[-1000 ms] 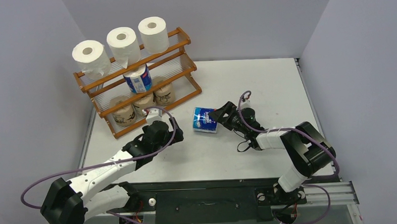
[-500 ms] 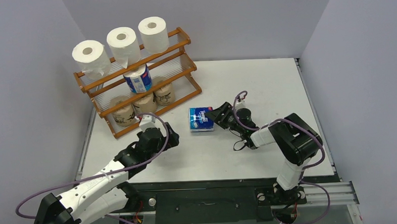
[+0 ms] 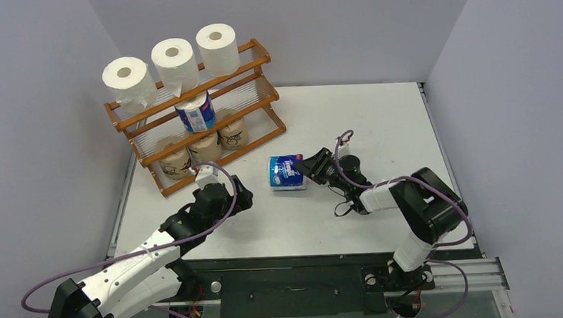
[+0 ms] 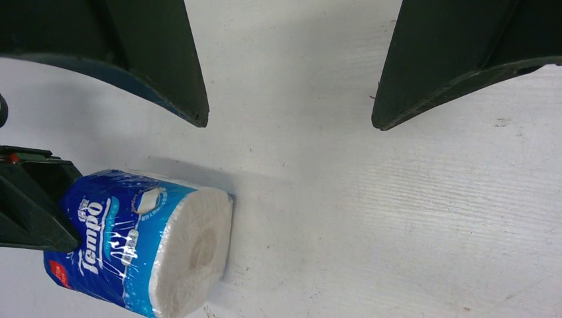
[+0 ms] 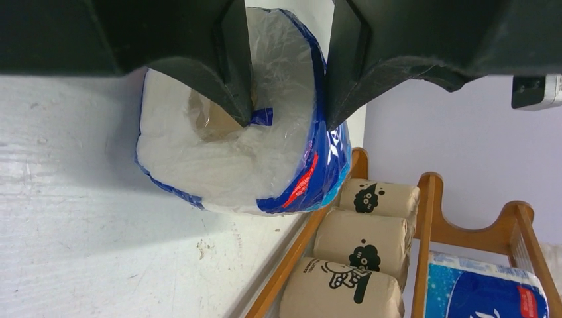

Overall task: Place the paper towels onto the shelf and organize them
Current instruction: Adjust the paper towel at the center of the board.

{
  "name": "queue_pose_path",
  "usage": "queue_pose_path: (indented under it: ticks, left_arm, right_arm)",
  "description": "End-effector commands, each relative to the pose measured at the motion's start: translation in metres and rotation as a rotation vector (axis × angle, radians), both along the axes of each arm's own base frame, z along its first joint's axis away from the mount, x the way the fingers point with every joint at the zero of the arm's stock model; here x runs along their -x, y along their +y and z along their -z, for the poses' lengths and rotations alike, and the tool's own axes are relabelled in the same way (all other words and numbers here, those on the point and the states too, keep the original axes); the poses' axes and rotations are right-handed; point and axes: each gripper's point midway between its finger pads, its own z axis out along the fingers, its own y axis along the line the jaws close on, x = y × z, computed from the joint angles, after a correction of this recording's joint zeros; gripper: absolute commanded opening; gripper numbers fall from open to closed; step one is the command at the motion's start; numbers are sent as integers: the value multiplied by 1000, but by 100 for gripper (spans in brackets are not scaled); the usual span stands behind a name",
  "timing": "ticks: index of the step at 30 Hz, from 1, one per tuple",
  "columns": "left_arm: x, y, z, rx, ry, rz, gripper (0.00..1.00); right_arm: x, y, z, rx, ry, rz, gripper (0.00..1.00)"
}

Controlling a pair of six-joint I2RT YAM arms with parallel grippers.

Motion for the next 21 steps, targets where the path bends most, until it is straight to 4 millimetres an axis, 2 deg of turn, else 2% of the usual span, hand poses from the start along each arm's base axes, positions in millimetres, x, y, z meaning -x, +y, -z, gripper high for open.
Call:
queue_pose_path:
  ticks: [1,2,3,4,5,6,7,8,15,19,21]
  left_arm:
    - [-1,1,-6,18,-19,-12,93]
    - [-1,1,-7,18,-20,-14,93]
    - [-2,1,-7,18,-22,-15,93]
    - [-2,2,-7,18,-22,-16,93]
    - [-2,2,-8,19,-24,-16,93]
    - [-2,2,-8,20,-25,-17,93]
    - [-2,2,-8,19,-25,-18,93]
    - [-2,2,-8,20,-27,-19,93]
    - [-5,1,-9,18,-33,-22,93]
    - [-7,1,-13,16,-42,-22,93]
    - [-8,0,-17,14,-49,-20,94]
  right_arm:
    - [7,-7,-39,114,-133,-16,28]
    - [5,-13,-37,187,-157,-5,27]
    - [16,-16,-32,264,-111,-23,27]
    - [13,-23,-49,322,-188,1,26]
    - [20,-25,-44,390,-162,-12,26]
    - [22,-31,-55,451,-214,2,26]
    - [27,-36,-51,513,-187,-6,26]
    - [28,-42,-59,566,-223,7,26]
    - [51,-78,-71,963,-231,-4,26]
    - [62,-81,-78,1169,-267,-40,26]
    - [70,-74,-75,1238,-283,-73,26]
